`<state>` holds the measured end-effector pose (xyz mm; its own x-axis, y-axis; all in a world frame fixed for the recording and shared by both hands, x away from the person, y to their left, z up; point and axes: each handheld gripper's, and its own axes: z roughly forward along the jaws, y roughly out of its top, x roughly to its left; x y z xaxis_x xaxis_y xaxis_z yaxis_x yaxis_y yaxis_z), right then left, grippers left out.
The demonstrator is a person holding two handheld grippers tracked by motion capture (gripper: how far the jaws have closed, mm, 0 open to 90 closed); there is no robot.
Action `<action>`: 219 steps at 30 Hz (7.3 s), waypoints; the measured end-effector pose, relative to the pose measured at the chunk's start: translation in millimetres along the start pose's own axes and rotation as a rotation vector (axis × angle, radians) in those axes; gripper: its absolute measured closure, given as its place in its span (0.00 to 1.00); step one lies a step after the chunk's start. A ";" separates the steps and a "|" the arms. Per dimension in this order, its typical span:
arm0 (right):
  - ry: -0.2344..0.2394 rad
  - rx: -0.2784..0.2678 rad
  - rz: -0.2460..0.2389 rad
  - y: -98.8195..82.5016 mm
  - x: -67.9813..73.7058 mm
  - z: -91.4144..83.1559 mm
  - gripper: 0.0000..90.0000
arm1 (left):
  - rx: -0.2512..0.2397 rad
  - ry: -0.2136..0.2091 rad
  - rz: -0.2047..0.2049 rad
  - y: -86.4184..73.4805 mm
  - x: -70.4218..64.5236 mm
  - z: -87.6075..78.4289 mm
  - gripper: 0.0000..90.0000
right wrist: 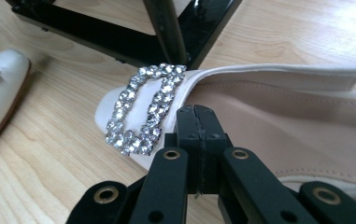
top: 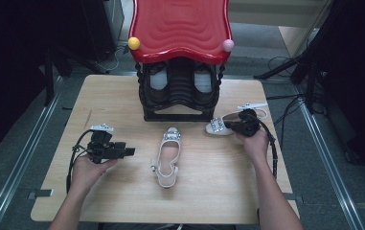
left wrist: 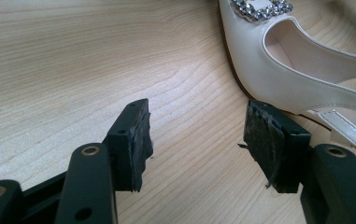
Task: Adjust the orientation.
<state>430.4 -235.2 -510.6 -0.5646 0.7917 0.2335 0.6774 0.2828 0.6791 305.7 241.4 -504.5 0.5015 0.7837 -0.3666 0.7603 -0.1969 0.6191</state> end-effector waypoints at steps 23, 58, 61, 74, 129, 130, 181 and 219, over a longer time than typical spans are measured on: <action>0.088 0.025 -0.034 6.4 38.4 20.2 1.00 | 0.013 0.000 0.006 0.6 1.8 2.4 0.46; -0.024 0.001 -0.026 7.0 -13.6 -28.9 1.00 | 0.007 -0.007 0.010 1.7 1.1 2.5 0.46; -0.005 0.011 -0.018 4.5 -12.3 -30.8 1.00 | 0.009 -0.011 0.015 2.9 1.5 3.0 0.46; 0.019 0.071 -0.077 -1.2 14.0 -28.0 1.00 | -0.008 -0.030 0.021 10.8 0.2 9.5 0.46; 0.066 0.079 -0.076 -8.7 25.0 -20.0 0.91 | 0.017 -0.043 0.051 20.9 -4.2 17.4 0.46; 0.064 0.086 -0.079 -8.4 26.3 -21.0 0.92 | 0.016 -0.041 0.049 20.9 -3.8 17.4 0.46; 0.131 0.044 -0.063 -7.2 25.3 -24.7 1.00 | 0.000 -0.035 0.053 13.7 -6.3 10.9 0.46; 0.177 0.165 -0.170 -4.9 46.9 12.6 1.00 | -0.020 -0.015 0.049 6.4 -7.1 5.0 0.46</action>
<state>406.5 -192.6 -511.7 -0.7400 0.6228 0.2539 0.6257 0.4990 0.5996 309.1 231.6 -501.4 0.5444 0.7643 -0.3458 0.7263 -0.2231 0.6502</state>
